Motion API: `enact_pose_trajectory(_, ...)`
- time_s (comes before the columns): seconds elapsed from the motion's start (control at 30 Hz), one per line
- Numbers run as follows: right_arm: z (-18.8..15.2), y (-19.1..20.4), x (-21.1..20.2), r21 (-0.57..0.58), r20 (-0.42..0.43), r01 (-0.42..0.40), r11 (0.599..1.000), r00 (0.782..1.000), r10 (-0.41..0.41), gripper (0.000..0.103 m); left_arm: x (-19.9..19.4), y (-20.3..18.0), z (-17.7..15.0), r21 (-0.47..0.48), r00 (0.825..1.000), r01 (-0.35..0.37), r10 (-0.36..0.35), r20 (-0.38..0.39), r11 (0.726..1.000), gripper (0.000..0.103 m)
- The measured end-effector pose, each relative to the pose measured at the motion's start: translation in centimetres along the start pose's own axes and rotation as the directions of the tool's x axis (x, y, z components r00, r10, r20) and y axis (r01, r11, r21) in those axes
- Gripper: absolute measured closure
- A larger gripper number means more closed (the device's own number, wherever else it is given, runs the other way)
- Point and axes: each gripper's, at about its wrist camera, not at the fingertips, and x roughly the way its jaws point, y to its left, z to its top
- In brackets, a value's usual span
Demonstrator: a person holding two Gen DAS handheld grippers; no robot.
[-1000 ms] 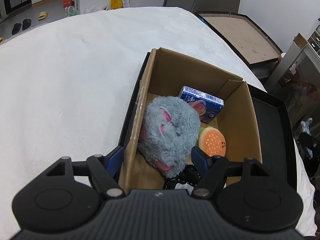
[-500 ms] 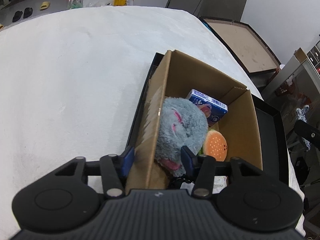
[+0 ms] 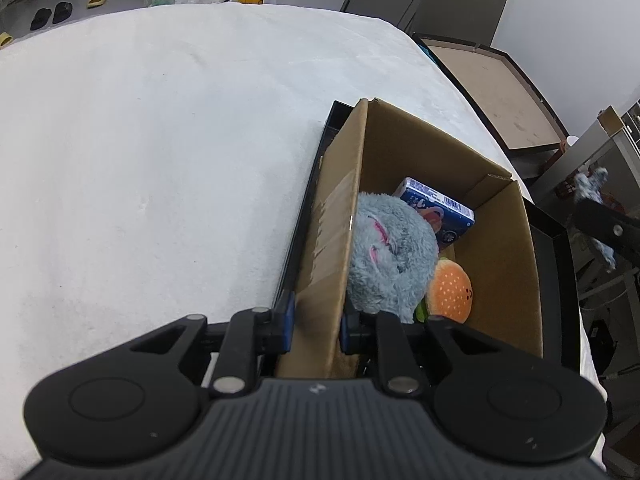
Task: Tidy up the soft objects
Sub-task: 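Carry the blue denim plush into the box and open the right gripper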
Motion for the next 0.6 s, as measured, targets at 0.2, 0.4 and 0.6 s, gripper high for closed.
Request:
enact_pose_trajectory(0.2,0.4,1.9,0.6,-0.027,-0.002,-0.012,1.000,1.000,0.012,0.059,0.3,0.4,0.2,-0.013,1.000,0.021,-0.022,-0.007,1.000,0.083)
enact_pose_trajectory(0.4,0.5,3.0,0.9,-0.046,0.019,0.011,0.999,1.000,-0.010,0.037,0.4,0.8,0.3,-0.023,0.999,0.036,-0.036,-0.011,0.999,0.082)
enact_pose_trajectory(0.6,0.3,1.9,0.7,-0.009,0.013,0.030,1.000,0.999,-0.030,0.032,0.4,0.8,0.4,-0.022,0.999,0.037,-0.037,-0.013,0.999,0.082)
